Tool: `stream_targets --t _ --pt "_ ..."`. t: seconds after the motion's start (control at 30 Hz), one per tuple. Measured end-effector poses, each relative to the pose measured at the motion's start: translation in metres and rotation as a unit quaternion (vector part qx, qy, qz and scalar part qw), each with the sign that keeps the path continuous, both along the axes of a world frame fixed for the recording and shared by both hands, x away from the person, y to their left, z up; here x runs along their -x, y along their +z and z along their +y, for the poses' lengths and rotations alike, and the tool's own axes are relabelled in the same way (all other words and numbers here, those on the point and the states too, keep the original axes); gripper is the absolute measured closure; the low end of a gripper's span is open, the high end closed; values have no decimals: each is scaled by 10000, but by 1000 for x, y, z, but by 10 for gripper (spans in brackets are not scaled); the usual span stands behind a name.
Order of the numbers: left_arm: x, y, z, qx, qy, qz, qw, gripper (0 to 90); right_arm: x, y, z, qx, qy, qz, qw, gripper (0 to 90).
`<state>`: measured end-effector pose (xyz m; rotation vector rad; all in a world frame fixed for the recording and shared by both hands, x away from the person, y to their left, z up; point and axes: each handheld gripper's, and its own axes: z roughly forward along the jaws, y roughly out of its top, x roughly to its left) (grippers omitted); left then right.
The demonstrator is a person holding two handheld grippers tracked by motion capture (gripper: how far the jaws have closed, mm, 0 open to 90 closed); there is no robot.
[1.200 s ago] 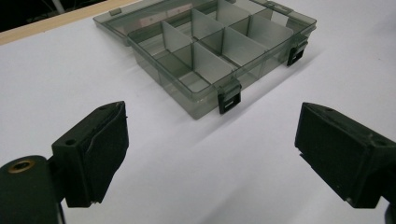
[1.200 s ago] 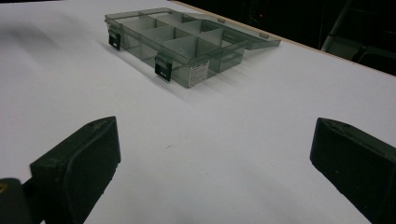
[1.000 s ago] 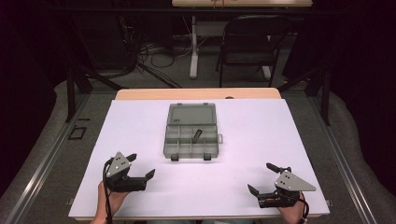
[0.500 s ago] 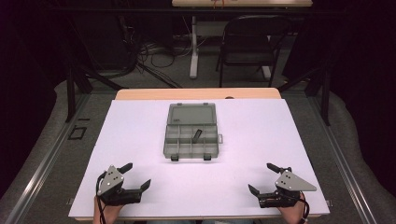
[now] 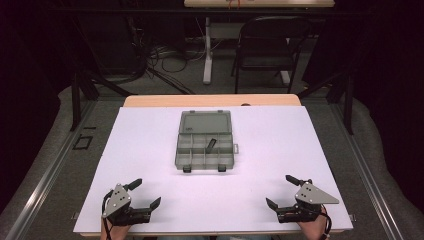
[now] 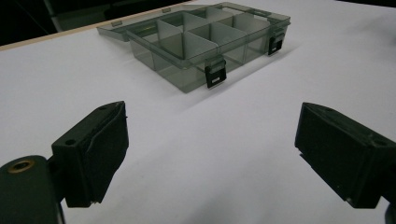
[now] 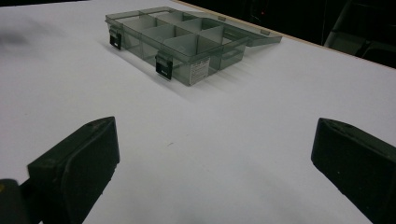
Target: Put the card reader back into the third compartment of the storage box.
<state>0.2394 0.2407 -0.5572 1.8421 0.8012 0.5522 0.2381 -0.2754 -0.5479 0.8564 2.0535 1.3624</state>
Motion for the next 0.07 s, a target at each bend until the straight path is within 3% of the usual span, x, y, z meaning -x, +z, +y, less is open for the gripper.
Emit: stream_targets --t 0.07 --pt "-1 0 0 14 4 3 10000 100 0 0 0 4 -12 -7 10000 0"
